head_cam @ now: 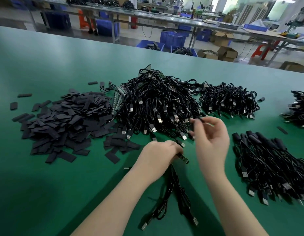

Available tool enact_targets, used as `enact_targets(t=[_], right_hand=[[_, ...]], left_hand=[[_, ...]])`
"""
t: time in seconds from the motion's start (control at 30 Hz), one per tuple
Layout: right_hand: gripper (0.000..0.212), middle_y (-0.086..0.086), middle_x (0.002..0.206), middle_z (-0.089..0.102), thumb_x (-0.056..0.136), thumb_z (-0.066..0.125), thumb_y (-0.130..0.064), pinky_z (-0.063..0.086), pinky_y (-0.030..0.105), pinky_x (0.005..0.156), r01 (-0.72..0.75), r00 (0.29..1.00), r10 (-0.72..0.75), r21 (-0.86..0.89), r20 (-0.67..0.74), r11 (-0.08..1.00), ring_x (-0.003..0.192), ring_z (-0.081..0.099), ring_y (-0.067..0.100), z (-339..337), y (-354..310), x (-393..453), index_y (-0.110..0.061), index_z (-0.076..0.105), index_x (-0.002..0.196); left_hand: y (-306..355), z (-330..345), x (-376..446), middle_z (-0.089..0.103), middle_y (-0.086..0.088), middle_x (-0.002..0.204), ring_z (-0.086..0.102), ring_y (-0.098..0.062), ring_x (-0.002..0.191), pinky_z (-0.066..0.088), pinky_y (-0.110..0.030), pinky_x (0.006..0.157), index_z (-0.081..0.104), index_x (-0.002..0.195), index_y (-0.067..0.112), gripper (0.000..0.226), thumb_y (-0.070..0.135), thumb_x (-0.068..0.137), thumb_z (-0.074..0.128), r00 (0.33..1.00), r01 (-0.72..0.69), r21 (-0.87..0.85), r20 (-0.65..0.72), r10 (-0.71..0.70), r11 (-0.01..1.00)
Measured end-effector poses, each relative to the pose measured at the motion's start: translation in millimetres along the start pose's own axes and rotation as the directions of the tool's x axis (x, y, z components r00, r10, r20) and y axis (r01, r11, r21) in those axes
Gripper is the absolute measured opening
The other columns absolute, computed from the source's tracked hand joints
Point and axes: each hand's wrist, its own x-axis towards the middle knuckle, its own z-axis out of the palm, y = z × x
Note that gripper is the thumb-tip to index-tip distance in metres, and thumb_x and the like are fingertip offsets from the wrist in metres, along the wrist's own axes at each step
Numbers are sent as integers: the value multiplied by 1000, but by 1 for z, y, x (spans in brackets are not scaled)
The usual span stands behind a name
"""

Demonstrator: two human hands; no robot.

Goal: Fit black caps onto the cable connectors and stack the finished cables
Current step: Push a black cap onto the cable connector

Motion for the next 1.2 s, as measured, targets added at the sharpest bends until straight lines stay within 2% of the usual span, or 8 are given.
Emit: enact_targets(t=[0.2,0.33,0.43,0.57,0.73,0.9,1.07,1.2], right_hand=[[11,0,79,70,94,63,-13,48,24,59,-286,957,279,-111,-81,952,64,63,10,-34,41,-11,-22,58,91],[13,4,81,65,92,67,-13,48,21,54,-360,931,358,-19,-78,933,57,61,10,-32,45,-16,-19,57,88],[13,-5,77,61,89,71,-18,48,20,55,-359,932,358,-31,-50,933,61,56,9,-31,46,-18,-20,60,83],[14,-12,72,61,88,73,-18,52,30,69,-303,953,302,-50,-22,952,68,57,10,-29,44,-20,-19,61,81],[11,-6,73,63,87,73,-14,52,23,64,-311,950,311,-11,1,950,67,60,13,-29,43,-22,-17,62,85],[8,4,79,64,90,70,-11,51,17,60,-334,942,334,22,9,942,62,65,10,-30,44,-22,-17,66,95],[11,4,73,71,91,69,-13,57,26,66,-345,937,345,-6,55,939,64,68,13,-29,46,-24,-22,68,96],[8,11,75,73,91,69,-10,56,22,64,-362,929,358,25,91,932,67,72,16,-27,45,-25,-16,67,96]], left_hand=[[7,7,-2,67,7,110,65,-17,81,50,-30,72,61,126,27,28,27,102,48,977,134,6,-167,-131,991],[10,6,-1,66,8,112,63,-13,89,49,-26,71,63,121,24,26,28,102,45,947,223,-78,-221,-235,972],[12,4,-2,63,9,116,60,-7,93,45,-20,74,62,121,22,26,26,99,49,944,240,-165,-191,-270,957],[10,7,-3,53,19,110,52,0,71,47,-21,63,55,125,33,30,29,95,51,960,239,-268,-77,-268,933],[7,7,-4,57,17,108,59,-6,91,49,-24,70,62,119,33,28,40,93,55,993,109,-192,-34,-117,975],[-1,-3,-4,68,10,89,63,-11,80,50,-31,67,74,100,26,22,40,95,58,991,-35,-49,-130,29,998],[9,-1,-3,71,9,93,66,-12,82,53,-35,69,74,100,22,14,25,93,62,958,73,-66,-274,-88,995],[16,4,-2,70,9,105,63,-9,97,52,-25,83,70,111,20,20,17,93,60,927,131,-267,-308,-213,955]])
